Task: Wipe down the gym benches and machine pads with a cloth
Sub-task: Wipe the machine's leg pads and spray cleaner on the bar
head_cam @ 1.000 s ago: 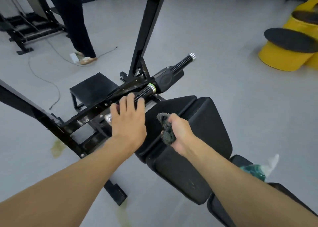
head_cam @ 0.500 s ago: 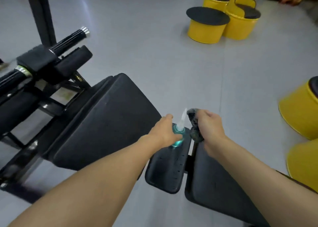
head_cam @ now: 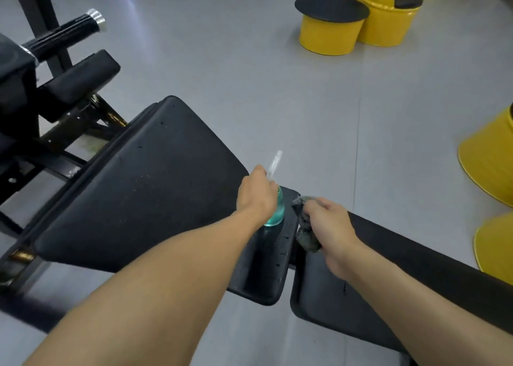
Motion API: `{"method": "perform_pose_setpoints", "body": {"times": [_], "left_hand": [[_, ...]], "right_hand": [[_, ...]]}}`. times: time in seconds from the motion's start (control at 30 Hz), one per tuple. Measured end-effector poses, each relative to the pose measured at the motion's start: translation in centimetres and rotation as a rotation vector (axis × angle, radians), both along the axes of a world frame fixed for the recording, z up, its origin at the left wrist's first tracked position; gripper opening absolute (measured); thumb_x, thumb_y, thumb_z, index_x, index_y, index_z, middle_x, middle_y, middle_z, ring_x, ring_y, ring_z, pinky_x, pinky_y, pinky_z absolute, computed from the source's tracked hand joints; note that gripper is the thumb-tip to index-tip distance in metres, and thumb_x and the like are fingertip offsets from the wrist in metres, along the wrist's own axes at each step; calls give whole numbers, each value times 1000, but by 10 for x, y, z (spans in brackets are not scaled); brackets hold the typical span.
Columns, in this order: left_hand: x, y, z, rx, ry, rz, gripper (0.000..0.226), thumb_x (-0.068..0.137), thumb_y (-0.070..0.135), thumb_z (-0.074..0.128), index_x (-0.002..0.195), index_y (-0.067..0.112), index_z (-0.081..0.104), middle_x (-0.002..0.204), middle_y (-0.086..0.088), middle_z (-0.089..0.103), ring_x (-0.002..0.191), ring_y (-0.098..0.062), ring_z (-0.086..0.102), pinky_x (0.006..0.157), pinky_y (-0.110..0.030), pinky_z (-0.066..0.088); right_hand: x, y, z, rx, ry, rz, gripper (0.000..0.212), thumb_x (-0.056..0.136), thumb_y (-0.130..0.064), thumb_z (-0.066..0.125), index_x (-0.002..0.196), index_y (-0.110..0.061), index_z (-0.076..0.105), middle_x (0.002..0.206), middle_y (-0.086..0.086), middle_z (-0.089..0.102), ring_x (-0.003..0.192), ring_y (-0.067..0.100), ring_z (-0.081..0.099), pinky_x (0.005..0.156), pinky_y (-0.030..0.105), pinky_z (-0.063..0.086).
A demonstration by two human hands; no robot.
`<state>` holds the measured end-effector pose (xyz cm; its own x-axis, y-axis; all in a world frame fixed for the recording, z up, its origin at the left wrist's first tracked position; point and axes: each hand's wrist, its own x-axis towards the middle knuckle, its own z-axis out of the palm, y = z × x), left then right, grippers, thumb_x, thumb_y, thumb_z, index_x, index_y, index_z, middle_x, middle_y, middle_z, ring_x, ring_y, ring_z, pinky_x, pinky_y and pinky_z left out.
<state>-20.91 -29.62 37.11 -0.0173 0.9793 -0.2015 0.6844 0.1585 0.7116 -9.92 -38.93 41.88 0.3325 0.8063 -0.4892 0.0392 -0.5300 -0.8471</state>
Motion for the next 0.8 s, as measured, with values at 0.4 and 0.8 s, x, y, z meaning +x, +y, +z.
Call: {"method": "perform_pose_setpoints", "body": {"times": [0.4,0.8], "left_hand": [[-185,-77,78,169,-71,-160,25,95,35,50,84,15,60,75,-1,68,71,-25,65,68,-48,56],[-445,-161,69,109,-480,-90,23,88,32,68,109,24,68,97,4,73,91,-7,69,84,-34,56]], "right_hand": [[-160,-5,14,297,-552,440,31,69,-52,65,79,-24,71,75,-3,69,85,23,62,71,40,54],[-417,-67,35,423,-185,793,17,83,-5,68,75,-20,68,71,-2,52,47,4,47,44,14,34]]}}
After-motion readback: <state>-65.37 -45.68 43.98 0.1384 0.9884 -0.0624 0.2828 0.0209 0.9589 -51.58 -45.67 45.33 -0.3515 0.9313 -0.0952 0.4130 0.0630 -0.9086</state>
